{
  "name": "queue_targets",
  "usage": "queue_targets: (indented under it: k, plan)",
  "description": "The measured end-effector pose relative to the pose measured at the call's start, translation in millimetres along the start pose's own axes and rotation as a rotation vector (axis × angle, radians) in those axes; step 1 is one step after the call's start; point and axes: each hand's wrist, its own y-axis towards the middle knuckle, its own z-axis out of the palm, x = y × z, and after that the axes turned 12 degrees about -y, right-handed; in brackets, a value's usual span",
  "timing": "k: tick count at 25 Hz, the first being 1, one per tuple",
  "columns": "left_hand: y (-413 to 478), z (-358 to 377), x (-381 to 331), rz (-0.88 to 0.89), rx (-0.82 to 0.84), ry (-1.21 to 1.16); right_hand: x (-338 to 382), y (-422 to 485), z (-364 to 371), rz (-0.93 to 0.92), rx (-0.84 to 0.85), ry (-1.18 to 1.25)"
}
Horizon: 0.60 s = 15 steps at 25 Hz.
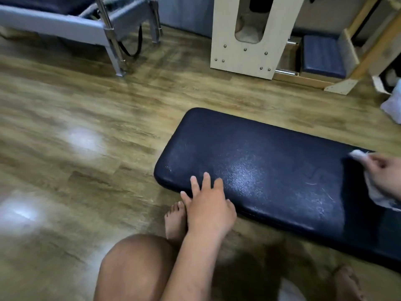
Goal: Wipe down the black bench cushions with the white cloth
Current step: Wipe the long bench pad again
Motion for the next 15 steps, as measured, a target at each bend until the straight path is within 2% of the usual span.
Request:
queue_targets:
  k: [1,2,4,6,8,10,11,12,13,15]
  plan:
    - [-0.1,-1.0,3.3,0.007,-0.032,-0.014,47.4,-25.9,6.2,0.012,-0.063,-0.109]
    - [0.6,-2.0,7.6,0.007,-0.082,-0.038,96.6,-48.4,1.2,-0.042,0.011,-0.152]
    - [4.4,-5.8,17.9,0.006,-0.207,-0.095,192.2,-75.7,-2.2,-0.235,0.123,-0.116]
    - [8.3,-7.7,27.3,0.036,-0.318,-0.188,269.0,-113.1,1.9,-0.395,0.256,0.041]
    - [8.0,-9.1,29.7,0.105,-0.430,-0.317,314.6,-170.9,24.1,-0.496,0.505,0.324]
    - [4.8,-13.4,24.7,0.133,-0.520,-0.391,334.8,-235.9,31.2,-0.385,0.954,0.568]
    - [3.9,-15.7,21.1,0.128,-0.534,-0.404,335.3,-258.3,36.0,-0.377,1.093,0.618]
    - [3.8,-17.8,17.5,0.121,-0.524,-0.413,327.5,-268.8,28.6,-0.366,1.138,0.678]
    - [4.7,-19.8,13.6,0.112,-0.498,-0.409,315.5,-269.6,19.9,-0.292,1.095,0.739]
    - [7.9,-17.5,5.4,0.078,-0.373,-0.311,278.4,-244.1,-8.5,-0.178,0.751,0.771]
